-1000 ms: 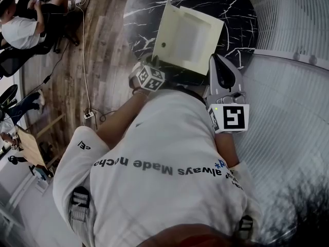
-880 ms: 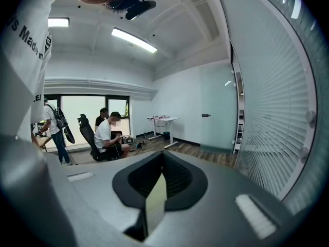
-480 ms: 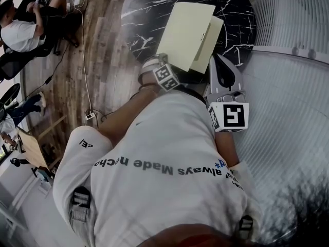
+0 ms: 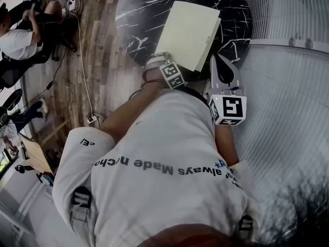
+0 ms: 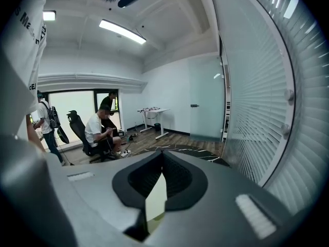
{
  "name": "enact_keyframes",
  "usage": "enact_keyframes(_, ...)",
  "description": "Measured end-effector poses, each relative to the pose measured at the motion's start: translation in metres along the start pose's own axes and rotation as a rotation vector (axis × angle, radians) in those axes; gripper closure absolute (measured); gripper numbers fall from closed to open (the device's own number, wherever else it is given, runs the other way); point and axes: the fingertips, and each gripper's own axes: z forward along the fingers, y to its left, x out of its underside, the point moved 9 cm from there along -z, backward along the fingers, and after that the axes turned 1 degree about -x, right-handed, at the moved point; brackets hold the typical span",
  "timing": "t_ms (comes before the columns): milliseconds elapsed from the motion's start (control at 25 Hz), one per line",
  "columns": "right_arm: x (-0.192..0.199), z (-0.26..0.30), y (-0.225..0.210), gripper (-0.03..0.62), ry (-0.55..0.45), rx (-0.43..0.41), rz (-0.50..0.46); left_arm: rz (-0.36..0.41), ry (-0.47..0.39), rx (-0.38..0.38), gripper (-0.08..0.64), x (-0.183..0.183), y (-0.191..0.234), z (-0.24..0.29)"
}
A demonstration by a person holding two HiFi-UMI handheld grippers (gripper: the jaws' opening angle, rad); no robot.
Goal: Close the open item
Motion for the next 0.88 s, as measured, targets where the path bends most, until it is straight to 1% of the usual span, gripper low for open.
enact_keyframes(120, 0.018, 0.004, -0.01, 0.591, 0.031, 0.025, 0.004, 0.032, 0.001, 0.005, 0.459, -0.007, -0.004, 0.004)
enact_keyframes(240, 0.043, 0.014, -0.021, 0.591, 0.083, 0.048, 0.003, 0.068, 0.01, 0.008, 0.454, -0.011, -0.008, 0.008)
enact_keyframes(440, 0.082, 0.042, -0.04, 0.589, 0.166, 0.058, 0.006, 0.104, 0.027, 0.006, 0.453, -0.013, -0.011, 0.011)
enact_keyframes(640, 0.117, 0.087, -0.063, 0.591, 0.239, 0.067, 0.012, 0.143, 0.037, 0.001, 0.454, -0.015, -0.013, 0.011)
enact_keyframes(880, 0.159, 0.151, -0.078, 0.589, 0.369, 0.051, -0.048, 0.173, 0.041, 0.001, 0.456, -0.015, -0.014, 0.012)
